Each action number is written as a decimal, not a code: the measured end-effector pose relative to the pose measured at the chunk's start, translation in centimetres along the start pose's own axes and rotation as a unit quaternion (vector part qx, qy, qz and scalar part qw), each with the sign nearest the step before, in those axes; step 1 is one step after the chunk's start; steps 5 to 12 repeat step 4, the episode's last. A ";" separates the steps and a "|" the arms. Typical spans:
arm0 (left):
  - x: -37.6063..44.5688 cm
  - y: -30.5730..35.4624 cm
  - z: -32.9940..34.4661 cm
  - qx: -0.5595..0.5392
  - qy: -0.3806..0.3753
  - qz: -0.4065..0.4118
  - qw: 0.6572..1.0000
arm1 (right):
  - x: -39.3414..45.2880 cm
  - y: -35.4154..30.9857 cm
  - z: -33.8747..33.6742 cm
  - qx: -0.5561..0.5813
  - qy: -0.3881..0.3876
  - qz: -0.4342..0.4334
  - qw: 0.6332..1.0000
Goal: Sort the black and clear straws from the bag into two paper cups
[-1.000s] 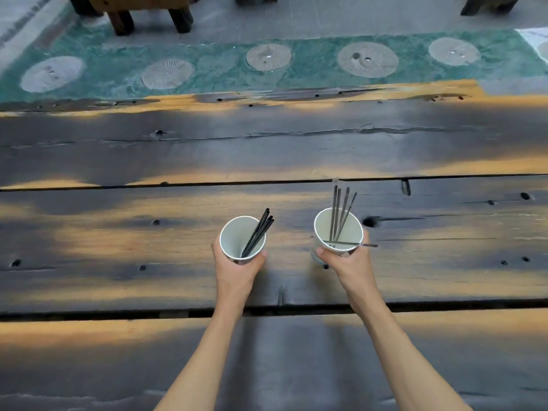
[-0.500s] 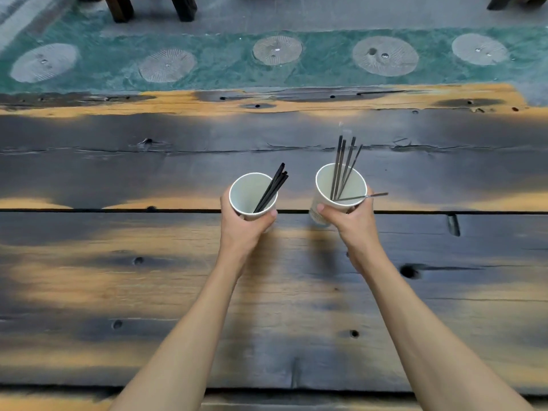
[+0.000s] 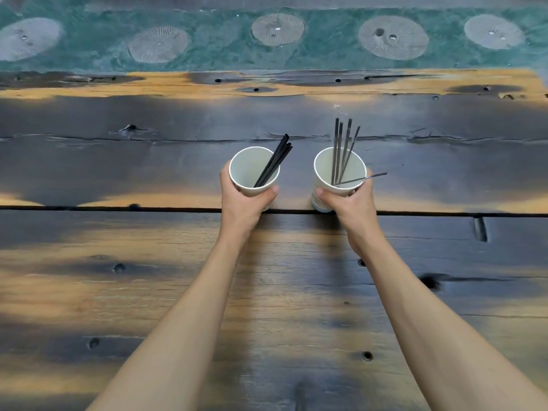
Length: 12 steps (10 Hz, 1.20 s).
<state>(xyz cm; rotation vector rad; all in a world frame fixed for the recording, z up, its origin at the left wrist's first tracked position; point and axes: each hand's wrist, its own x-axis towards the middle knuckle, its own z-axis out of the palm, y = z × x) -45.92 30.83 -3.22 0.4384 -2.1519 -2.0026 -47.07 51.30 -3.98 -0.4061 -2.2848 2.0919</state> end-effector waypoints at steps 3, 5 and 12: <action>1.3 -0.3 -0.2 -0.008 -0.010 -0.004 1.000 | 0.5 0.2 -0.2 0.018 -0.015 -0.019 1.000; 0.7 0.0 -0.5 0.004 -0.009 -0.006 1.000 | -0.2 0.4 -0.5 0.041 -0.028 -0.021 0.999; 0.7 0.0 -0.5 0.004 -0.009 -0.006 1.000 | -0.2 0.4 -0.5 0.041 -0.028 -0.021 0.999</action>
